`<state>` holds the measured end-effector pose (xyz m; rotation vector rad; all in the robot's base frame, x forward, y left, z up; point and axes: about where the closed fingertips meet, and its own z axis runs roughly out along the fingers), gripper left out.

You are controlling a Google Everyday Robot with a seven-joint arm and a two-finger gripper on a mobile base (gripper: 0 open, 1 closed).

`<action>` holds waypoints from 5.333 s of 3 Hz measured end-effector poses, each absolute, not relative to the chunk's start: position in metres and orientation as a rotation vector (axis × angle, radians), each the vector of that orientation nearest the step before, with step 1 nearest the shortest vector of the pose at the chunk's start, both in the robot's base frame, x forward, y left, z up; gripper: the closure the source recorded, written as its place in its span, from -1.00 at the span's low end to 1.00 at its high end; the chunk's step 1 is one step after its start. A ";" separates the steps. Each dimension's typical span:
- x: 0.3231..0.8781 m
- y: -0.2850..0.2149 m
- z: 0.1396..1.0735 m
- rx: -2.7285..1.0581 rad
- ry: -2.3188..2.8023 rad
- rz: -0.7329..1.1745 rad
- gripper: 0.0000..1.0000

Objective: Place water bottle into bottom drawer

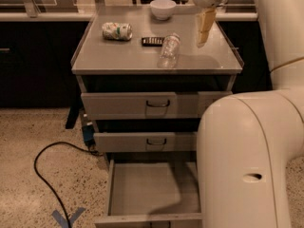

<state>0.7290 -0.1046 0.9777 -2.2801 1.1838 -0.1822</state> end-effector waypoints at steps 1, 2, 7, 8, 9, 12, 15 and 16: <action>0.737 -0.107 0.957 -2.293 1.179 -0.146 -1.00; 0.760 -0.091 0.915 -2.309 1.167 -0.090 -1.00; 0.767 -0.024 0.866 -2.448 0.908 0.021 -1.00; 0.766 -0.024 0.863 -2.464 0.895 0.025 -1.00; 0.783 -0.030 0.869 -2.402 0.923 -0.047 -1.00; 0.769 -0.035 0.848 -2.553 0.987 -0.009 -1.00; 0.785 -0.035 0.839 -2.552 1.044 -0.077 -1.00; 0.791 -0.040 0.839 -2.591 1.125 -0.145 -1.00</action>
Offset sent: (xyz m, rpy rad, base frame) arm 0.0340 -0.0307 -0.0478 -0.0178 0.1966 0.0566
